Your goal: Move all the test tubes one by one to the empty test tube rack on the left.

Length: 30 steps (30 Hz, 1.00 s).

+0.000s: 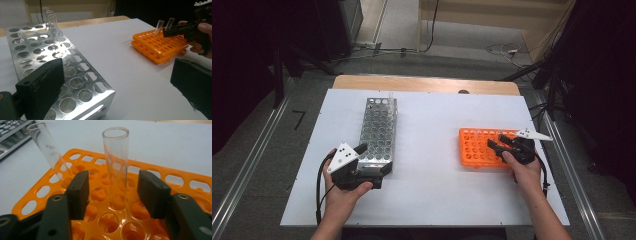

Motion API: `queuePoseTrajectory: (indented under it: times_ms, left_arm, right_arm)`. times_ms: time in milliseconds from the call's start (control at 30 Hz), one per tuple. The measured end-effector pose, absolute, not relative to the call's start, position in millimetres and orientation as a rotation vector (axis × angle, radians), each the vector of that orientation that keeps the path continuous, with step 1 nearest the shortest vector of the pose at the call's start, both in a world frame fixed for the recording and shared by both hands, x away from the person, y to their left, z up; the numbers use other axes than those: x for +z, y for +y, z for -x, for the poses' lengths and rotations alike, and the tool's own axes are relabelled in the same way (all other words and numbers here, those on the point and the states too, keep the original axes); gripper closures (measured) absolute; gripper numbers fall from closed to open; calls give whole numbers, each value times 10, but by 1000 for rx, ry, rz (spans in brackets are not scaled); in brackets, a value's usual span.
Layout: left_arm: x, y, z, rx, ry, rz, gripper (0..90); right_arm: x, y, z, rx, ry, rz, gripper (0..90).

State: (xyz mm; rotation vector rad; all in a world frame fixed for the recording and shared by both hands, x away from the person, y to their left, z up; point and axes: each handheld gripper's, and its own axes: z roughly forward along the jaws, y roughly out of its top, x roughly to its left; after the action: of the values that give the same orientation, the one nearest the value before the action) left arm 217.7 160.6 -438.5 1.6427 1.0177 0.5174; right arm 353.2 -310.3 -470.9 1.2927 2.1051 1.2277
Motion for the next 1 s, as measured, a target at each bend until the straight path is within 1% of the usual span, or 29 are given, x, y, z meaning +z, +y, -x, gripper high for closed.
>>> queuePoseTrajectory:
  times_ms: [100,367,600,833,1000]
  left_arm:
    - [-4392,1610,-2181,519,1019,-1640,0]
    - [-4406,1612,-2177,517,1027,-1634,0]
    - [-4437,1643,-2187,509,1044,-1619,0]
    - [-4504,1592,-2195,535,1061,-1648,0]
    - [-4516,1533,-2217,536,1062,-1653,0]
  right_arm:
    - [-4718,-3078,-3522,1190,2108,-1296,516]
    - [-4733,-2987,-3486,1119,2090,-1234,645]
    - [-4766,-2960,-3501,1095,2064,-1207,695]
    - [-4784,-3000,-3499,1143,2060,-1203,736]
    - [-4765,-3032,-3487,1176,2035,-1198,738]
